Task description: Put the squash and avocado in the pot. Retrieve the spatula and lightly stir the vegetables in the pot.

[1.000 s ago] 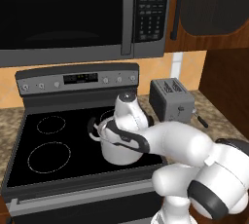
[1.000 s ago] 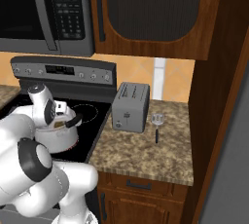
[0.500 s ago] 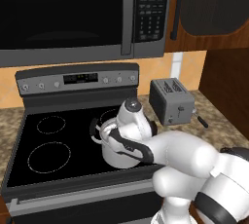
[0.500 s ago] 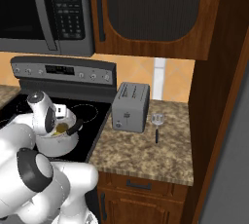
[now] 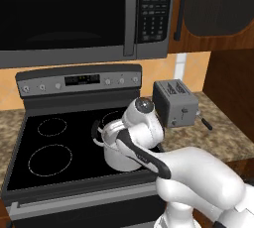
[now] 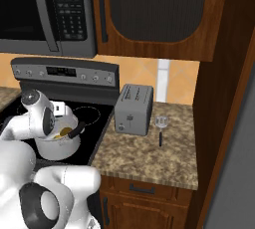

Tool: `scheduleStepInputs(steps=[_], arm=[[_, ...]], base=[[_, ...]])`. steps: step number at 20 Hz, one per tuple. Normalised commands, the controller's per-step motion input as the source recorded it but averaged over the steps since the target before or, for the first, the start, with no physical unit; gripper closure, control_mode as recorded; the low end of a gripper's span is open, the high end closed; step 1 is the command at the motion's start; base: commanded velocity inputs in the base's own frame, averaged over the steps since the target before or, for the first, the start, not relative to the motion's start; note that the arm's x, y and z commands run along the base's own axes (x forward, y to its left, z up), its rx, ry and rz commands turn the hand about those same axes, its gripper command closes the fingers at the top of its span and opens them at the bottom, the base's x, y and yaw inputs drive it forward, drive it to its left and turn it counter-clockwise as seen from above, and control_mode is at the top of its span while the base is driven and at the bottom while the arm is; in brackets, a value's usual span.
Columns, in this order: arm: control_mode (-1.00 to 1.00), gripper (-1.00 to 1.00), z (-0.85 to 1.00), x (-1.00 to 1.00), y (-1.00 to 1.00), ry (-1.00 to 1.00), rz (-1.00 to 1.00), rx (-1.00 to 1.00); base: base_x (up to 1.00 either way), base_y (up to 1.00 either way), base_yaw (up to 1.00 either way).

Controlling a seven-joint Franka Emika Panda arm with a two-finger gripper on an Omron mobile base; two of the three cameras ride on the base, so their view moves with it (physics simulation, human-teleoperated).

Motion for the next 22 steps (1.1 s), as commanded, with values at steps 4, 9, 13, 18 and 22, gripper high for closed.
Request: scheduleStepInputs(steps=[4, 9, 13, 18, 22], arm=[[-1.0, 1.0, 0.91, -0.68, -0.18, -0.02, 0.0, -0.1], [-1.0, 1.0, 0.75, -0.89, -0.37, -0.15, 0.0, -0.03], [-1.0, -1.0, 0.66, -0.85, -0.57, -0.1, 0.0, -0.02], [-1.0, -1.0, 0.44, -0.77, -0.99, -0.05, -0.03, 0.0], [-1.0, -1.0, 0.07, -0.15, -1.0, 0.03, -0.07, 0.03]], base=[[0.0, 0.0, 0.0], [0.0, 0.0, 0.0], [0.0, 0.0, 0.0], [0.0, 0.0, 0.0], [0.0, 0.0, 0.0]])
